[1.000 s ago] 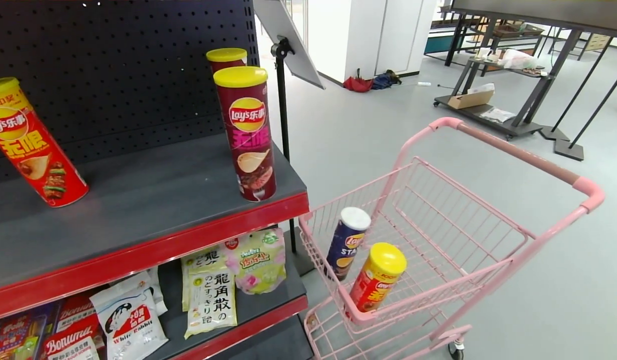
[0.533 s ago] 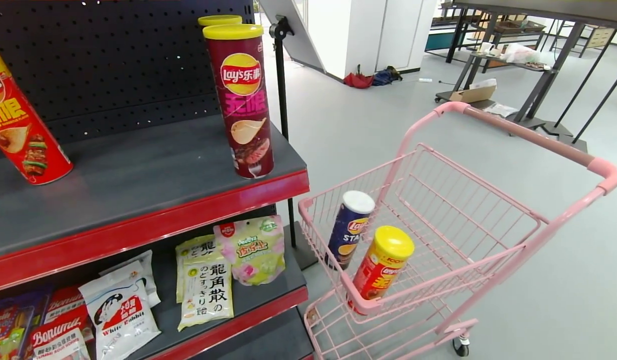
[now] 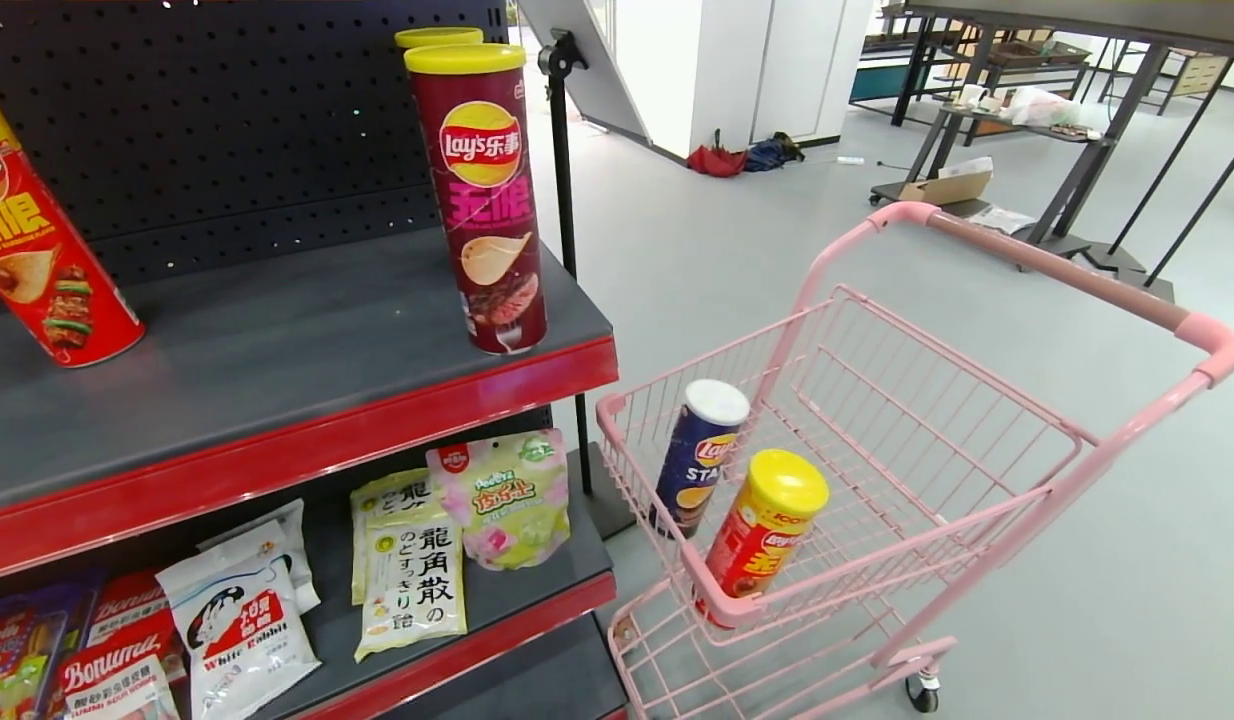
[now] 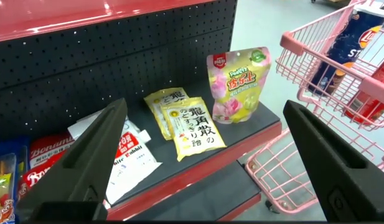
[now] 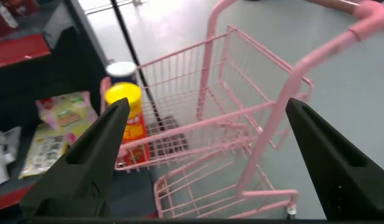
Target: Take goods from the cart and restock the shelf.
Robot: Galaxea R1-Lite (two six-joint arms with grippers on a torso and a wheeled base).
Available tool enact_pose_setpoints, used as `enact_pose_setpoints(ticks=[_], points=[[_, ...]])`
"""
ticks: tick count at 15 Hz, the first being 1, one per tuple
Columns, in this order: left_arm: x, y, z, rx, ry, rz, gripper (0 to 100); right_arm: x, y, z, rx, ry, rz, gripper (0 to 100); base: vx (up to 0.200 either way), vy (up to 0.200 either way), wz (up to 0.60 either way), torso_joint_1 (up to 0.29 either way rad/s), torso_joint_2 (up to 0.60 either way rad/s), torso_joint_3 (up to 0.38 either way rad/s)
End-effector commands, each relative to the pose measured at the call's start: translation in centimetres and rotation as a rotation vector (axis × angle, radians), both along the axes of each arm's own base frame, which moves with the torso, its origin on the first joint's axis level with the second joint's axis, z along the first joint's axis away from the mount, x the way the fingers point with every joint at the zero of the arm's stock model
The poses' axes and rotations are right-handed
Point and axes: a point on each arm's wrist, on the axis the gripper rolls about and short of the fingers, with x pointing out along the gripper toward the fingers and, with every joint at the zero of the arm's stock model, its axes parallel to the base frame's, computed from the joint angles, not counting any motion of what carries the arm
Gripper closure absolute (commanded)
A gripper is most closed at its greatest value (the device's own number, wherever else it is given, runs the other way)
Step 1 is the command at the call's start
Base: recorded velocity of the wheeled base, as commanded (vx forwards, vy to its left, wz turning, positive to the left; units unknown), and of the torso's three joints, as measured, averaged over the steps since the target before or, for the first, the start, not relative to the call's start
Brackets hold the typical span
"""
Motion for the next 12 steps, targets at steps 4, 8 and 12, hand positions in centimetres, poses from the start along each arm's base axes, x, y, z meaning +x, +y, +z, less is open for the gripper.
enact_pose_setpoints(ticks=[4,8,12], points=[[0.0,0.0,0.0,0.001,0.001,0.000,0,15.6,2.9,2.1,-0.002,0.405,0.320,0,0.000,0.000,0.00,0.000,0.00,0.000],[0.0,0.0,0.0,0.001,0.001,0.000,0,19.7,4.2,-3.4,-0.037,0.484,0.392,0,0.000,0.000,0.00,0.000,0.00,0.000],[0.0,0.0,0.0,0.001,0.001,0.000,0,21.6,6.0,-5.1,-0.062,0.537,0.458,0,0.000,0.000,0.00,0.000,0.00,0.000]])
